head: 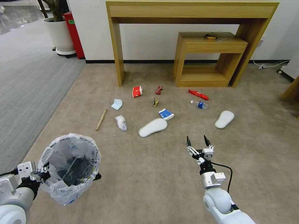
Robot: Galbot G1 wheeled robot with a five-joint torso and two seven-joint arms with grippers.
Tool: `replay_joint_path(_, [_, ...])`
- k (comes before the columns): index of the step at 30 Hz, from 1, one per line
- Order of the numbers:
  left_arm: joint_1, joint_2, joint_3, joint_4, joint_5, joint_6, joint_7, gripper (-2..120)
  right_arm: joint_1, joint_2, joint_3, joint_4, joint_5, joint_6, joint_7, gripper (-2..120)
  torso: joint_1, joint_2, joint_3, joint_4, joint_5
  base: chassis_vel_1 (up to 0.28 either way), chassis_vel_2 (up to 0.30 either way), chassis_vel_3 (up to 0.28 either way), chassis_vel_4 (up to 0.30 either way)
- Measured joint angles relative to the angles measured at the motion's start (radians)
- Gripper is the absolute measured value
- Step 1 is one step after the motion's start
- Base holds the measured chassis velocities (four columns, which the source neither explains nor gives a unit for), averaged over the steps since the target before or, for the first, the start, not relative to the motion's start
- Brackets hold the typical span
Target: Pick up the trash bin and place the garbage on the floor into it.
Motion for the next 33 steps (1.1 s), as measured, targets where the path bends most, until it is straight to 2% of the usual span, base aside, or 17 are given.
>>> replay_joint_path(33, [-0.018, 0.000, 0.012, 0.013, 0.000, -0.007, -0.001, 0, 0.008, 0.019, -0.016, -0.020, 0.012, 0.021, 0.012, 89, 0.000, 0.000, 0.000, -0.0001, 0.0002, -0.148, 0.147, 0.147, -0.149])
